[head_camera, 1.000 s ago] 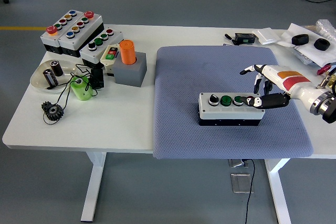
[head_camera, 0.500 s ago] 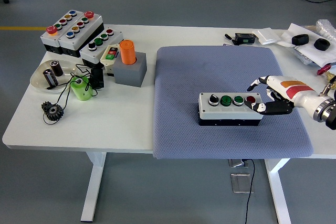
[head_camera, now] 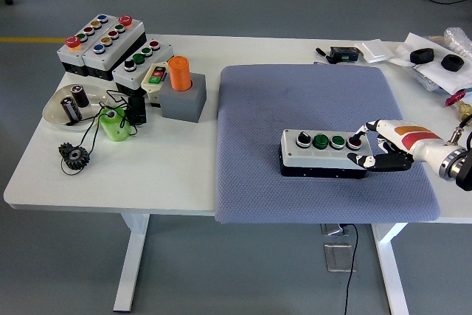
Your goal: Pick up the button,place it on the desk,press the button,press the button
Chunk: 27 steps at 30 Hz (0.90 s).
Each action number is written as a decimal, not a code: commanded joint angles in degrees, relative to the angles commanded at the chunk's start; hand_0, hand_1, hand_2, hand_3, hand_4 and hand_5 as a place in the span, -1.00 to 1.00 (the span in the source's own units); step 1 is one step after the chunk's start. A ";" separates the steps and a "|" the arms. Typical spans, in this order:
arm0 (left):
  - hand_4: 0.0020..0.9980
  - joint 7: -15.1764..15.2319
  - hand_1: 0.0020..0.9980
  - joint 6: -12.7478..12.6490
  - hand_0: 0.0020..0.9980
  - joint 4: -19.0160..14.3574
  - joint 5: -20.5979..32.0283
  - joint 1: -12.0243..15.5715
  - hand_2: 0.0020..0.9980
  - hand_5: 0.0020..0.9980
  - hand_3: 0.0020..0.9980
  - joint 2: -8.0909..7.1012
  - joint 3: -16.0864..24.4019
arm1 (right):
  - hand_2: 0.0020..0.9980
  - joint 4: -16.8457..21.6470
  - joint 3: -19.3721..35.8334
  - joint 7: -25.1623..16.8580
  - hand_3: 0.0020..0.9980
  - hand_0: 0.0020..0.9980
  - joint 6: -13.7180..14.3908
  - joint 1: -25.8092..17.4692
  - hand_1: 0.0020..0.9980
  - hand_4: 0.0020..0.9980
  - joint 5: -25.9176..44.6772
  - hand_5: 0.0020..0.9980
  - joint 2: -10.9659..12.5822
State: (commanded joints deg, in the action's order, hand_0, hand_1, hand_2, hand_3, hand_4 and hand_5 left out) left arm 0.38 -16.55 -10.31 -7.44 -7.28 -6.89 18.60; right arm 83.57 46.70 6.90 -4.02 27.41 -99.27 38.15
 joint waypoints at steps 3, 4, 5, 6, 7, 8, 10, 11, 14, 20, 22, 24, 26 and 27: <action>-0.36 -0.02 0.41 0.01 0.30 0.00 -0.10 0.02 0.41 1.00 0.01 -0.01 0.10 | -0.93 -0.03 -0.54 0.10 0.36 -0.76 -0.29 0.12 -1.00 0.43 0.00 0.34 -0.04; -0.36 -0.03 0.41 0.01 0.30 0.00 -0.13 0.03 0.41 1.00 0.01 0.00 0.12 | -0.93 -0.01 -0.69 0.14 0.36 -0.76 -0.34 0.15 -1.00 0.43 -0.05 0.34 -0.07; -0.36 -0.04 0.41 0.02 0.30 0.00 -0.14 0.03 0.41 1.00 0.01 0.00 0.12 | -0.93 0.04 -0.68 0.15 0.36 -0.76 -0.33 0.14 -1.00 0.43 -0.11 0.34 -0.09; -0.36 -0.04 0.41 0.02 0.30 0.00 -0.13 0.03 0.41 1.00 0.01 0.01 0.09 | -0.93 0.18 -0.52 0.16 0.36 -0.76 -0.30 0.08 -1.00 0.43 -0.24 0.34 -0.12; -0.36 -0.03 0.41 0.02 0.30 0.00 -0.09 0.03 0.41 1.00 0.01 0.01 0.04 | -0.93 0.42 -0.15 0.11 0.36 -0.76 -0.09 -0.03 -1.00 0.43 -0.35 0.34 -0.14; -0.36 -0.02 0.41 0.03 0.30 0.00 -0.01 0.04 0.41 1.00 0.01 0.01 -0.06 | -0.93 0.78 0.47 0.02 0.36 -0.76 0.28 -0.20 -1.00 0.43 -0.48 0.33 -0.15; -0.36 0.02 0.41 0.05 0.30 0.00 0.14 0.06 0.41 1.00 0.01 0.00 -0.17 | -0.93 1.74 1.76 -0.13 0.36 -0.76 0.84 -0.49 -1.00 0.43 -0.73 0.33 -0.06; -0.36 0.00 0.41 0.05 0.30 0.00 -0.09 0.06 0.41 1.00 0.01 -0.02 0.04 | -0.93 2.45 2.50 -0.25 0.36 -0.76 1.19 -0.58 -1.00 0.43 -0.79 0.33 0.01; -0.35 0.02 0.41 0.05 0.30 0.00 -0.15 0.03 0.41 1.00 0.01 -0.06 0.10 | -0.93 3.76 3.33 -0.39 0.36 -0.76 1.71 -0.48 -1.00 0.42 -0.89 0.33 0.12; -0.35 -0.05 0.41 -0.03 0.30 0.00 -0.75 -0.02 0.41 1.00 0.01 -0.07 0.80 | -0.93 4.20 2.83 -0.28 0.36 -0.76 1.78 -0.33 -1.00 0.41 -1.30 0.34 -1.22; -0.35 -0.06 0.41 -0.04 0.30 0.00 -0.78 -0.05 0.41 1.00 0.01 -0.07 0.83 | -0.93 3.89 2.50 -0.20 0.36 -0.76 1.71 -0.32 -1.00 0.41 -1.39 0.34 -1.74; -0.35 -0.04 0.41 -0.04 0.30 0.00 -0.76 -0.08 0.41 1.00 0.01 -0.08 0.79 | -0.93 3.56 2.23 -0.10 0.36 -0.76 1.59 -0.26 -1.00 0.41 -1.55 0.34 -2.40; -0.35 -0.06 0.41 -0.05 0.30 0.00 -0.94 -0.08 0.40 1.00 0.01 -0.08 0.94 | -0.93 3.44 2.36 0.00 0.36 -0.76 1.54 -0.36 -1.00 0.41 -1.80 0.34 -2.92; -0.35 -0.05 0.41 -0.06 0.30 0.00 -0.88 -0.06 0.40 1.00 0.01 -0.07 0.93 | -0.93 3.39 2.42 0.06 0.36 -0.76 1.52 -0.44 -1.00 0.41 -1.88 0.34 -3.23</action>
State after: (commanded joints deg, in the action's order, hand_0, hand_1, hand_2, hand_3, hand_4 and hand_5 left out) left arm 0.33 -16.61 -10.31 -8.32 -7.34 -6.96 19.53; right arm 86.96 49.12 6.96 -2.51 26.97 -101.15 34.92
